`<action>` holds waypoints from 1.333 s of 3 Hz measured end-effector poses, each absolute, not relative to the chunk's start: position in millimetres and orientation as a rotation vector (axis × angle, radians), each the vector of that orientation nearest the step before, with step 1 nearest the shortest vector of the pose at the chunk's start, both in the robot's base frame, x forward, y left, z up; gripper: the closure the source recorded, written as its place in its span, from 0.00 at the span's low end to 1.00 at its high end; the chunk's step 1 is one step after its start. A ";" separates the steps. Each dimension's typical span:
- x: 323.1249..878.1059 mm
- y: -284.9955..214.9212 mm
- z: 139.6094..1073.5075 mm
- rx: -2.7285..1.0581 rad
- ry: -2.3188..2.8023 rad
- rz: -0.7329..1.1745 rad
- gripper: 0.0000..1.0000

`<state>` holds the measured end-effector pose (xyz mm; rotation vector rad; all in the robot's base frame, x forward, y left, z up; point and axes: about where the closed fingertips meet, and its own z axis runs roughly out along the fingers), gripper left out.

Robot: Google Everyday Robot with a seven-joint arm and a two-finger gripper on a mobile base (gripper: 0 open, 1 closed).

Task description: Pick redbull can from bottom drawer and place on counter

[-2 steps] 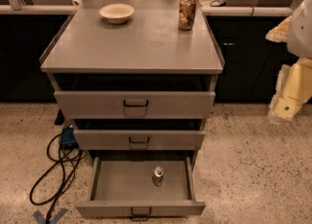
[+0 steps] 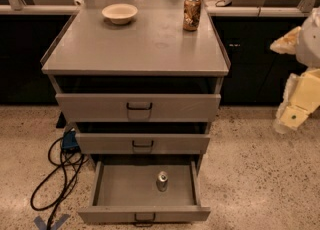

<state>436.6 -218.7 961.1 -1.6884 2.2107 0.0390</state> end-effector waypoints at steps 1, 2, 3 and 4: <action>428.4 -226.4 875.2 -1.649 2.175 0.377 0.00; 398.4 -220.6 786.9 -1.555 2.084 0.722 0.00; 382.8 -210.1 739.6 -1.509 2.056 0.853 0.00; 381.1 -209.3 735.7 -1.509 2.058 0.862 0.00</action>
Offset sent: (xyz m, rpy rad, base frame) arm -0.0749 -0.0018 -0.2693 0.8093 0.3416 0.0953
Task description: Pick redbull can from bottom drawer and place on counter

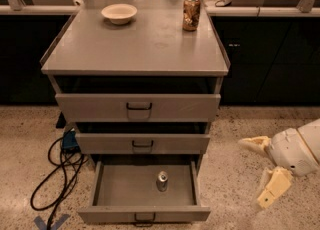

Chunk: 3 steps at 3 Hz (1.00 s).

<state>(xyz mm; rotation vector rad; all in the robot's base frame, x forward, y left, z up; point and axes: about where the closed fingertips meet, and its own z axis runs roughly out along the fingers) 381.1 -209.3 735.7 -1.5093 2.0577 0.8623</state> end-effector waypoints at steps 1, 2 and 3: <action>388.1 -202.5 723.0 -1.440 2.008 0.842 0.00; 375.3 -176.2 707.2 -1.239 2.008 0.835 0.00; 359.0 -153.2 690.2 -0.998 2.070 0.841 0.00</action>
Offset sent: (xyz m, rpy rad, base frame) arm 0.0810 -0.0055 -0.0850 0.0429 -0.3852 -0.8627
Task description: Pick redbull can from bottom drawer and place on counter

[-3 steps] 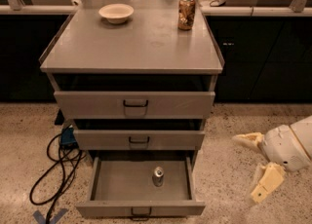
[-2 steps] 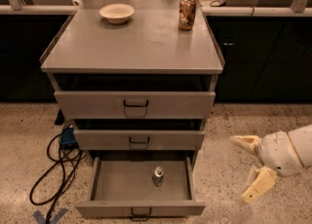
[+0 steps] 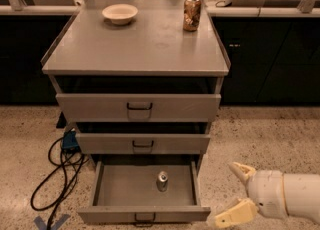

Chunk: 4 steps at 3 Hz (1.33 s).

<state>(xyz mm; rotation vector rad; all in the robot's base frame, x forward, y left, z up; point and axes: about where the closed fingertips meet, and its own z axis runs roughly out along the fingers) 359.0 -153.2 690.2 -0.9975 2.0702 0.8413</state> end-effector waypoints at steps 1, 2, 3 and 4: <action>370.3 -156.8 683.0 -0.936 2.086 0.778 0.00; 369.0 -154.4 677.2 -0.925 2.082 0.788 0.00; 359.4 -137.6 650.6 -0.968 2.065 0.780 0.00; 354.5 -106.7 599.2 -1.043 2.049 0.728 0.00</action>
Offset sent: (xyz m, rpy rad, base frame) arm 0.0072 -0.0005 -0.0212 0.0119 -0.0113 -0.0842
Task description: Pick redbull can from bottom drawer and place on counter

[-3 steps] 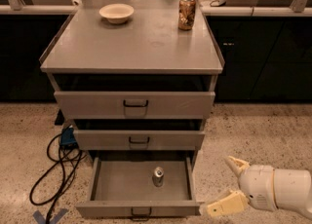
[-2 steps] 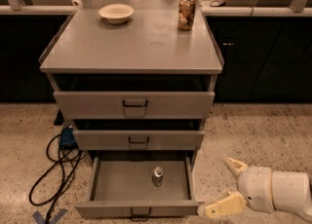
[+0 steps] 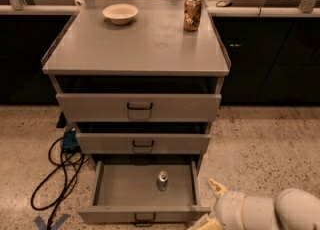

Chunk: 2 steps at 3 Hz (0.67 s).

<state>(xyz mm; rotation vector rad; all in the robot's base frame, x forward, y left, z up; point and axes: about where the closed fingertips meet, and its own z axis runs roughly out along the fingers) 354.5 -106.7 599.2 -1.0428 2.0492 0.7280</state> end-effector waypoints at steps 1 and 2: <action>350.0 -86.8 541.8 -1.122 2.098 0.661 0.00; 368.8 -87.8 537.4 -1.113 2.097 0.575 0.00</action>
Offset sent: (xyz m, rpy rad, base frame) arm -0.0051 0.0172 -0.0481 -0.0735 0.0088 0.0252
